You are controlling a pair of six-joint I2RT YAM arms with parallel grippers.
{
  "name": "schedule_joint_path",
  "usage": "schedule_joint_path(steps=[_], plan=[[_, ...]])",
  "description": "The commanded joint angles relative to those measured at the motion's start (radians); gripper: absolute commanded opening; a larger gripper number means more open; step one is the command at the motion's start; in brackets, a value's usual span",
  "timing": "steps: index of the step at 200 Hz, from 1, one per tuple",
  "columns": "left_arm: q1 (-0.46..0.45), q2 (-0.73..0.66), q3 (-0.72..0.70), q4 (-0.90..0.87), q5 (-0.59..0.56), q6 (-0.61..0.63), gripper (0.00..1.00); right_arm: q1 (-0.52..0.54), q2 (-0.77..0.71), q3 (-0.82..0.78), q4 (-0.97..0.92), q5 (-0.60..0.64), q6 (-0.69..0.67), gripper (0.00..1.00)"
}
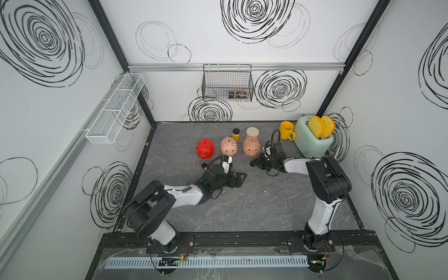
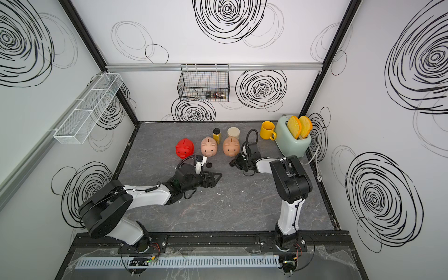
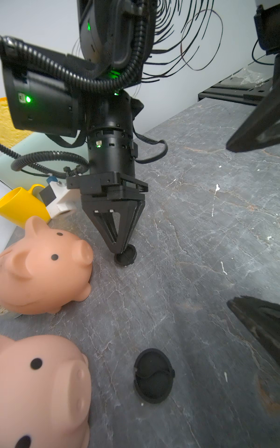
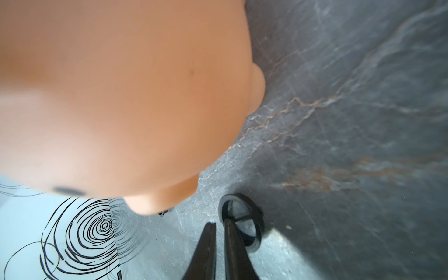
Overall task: Open piggy banks
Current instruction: Place the lid at the center of the board, then reset both arms
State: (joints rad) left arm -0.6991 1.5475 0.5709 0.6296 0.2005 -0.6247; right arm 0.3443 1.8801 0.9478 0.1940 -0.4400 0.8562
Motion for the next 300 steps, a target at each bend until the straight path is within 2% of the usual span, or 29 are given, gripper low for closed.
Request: schedule_joint_path(steps=[1, 42, 60, 85, 103, 124, 144, 165, 197, 226, 253, 270, 300], plan=[[0.006, -0.031, 0.011, 0.024, -0.006, 0.021, 0.96, -0.006, -0.027, 0.007, -0.01, -0.011, -0.002, 0.15], [-0.002, -0.124, -0.009, -0.011, -0.062, 0.063, 0.96, -0.004, -0.146, -0.048, 0.001, -0.017, -0.016, 0.2], [-0.045, -0.204, -0.008, -0.088, -0.155, 0.122, 0.96, -0.004, -0.227, -0.092, 0.008, -0.032, -0.047, 0.28], [-0.153, -0.336, -0.02, -0.168, -0.322, 0.22, 0.96, -0.005, -0.358, -0.173, 0.036, -0.082, -0.083, 0.37], [-0.209, -0.424, -0.045, -0.199, -0.408, 0.233, 0.96, -0.006, -0.438, -0.21, 0.01, -0.088, -0.119, 0.41], [-0.23, -0.529, -0.073, -0.236, -0.457, 0.22, 0.96, -0.009, -0.562, -0.257, -0.049, -0.01, -0.179, 0.44], [-0.219, -0.628, -0.117, -0.233, -0.519, 0.238, 0.96, -0.035, -0.674, -0.309, -0.085, 0.087, -0.209, 0.53], [-0.145, -0.712, -0.143, -0.247, -0.568, 0.249, 0.96, -0.091, -0.759, -0.37, -0.071, 0.133, -0.206, 0.57], [0.054, -0.822, -0.183, -0.258, -0.596, 0.201, 0.96, -0.2, -0.853, -0.441, -0.038, 0.143, -0.182, 0.64], [0.203, -0.888, -0.289, -0.114, -0.571, 0.236, 0.96, -0.296, -0.928, -0.496, 0.011, 0.175, -0.159, 0.88], [0.273, -0.94, -0.417, 0.068, -0.61, 0.33, 0.96, -0.387, -0.938, -0.489, 0.009, 0.141, -0.176, 0.89], [0.349, -0.961, -0.474, 0.155, -0.565, 0.349, 0.96, -0.427, -0.93, -0.49, 0.008, 0.134, -0.184, 0.91], [0.46, -0.93, -0.493, 0.188, -0.529, 0.381, 0.96, -0.475, -0.937, -0.561, 0.132, 0.153, -0.187, 0.91]])
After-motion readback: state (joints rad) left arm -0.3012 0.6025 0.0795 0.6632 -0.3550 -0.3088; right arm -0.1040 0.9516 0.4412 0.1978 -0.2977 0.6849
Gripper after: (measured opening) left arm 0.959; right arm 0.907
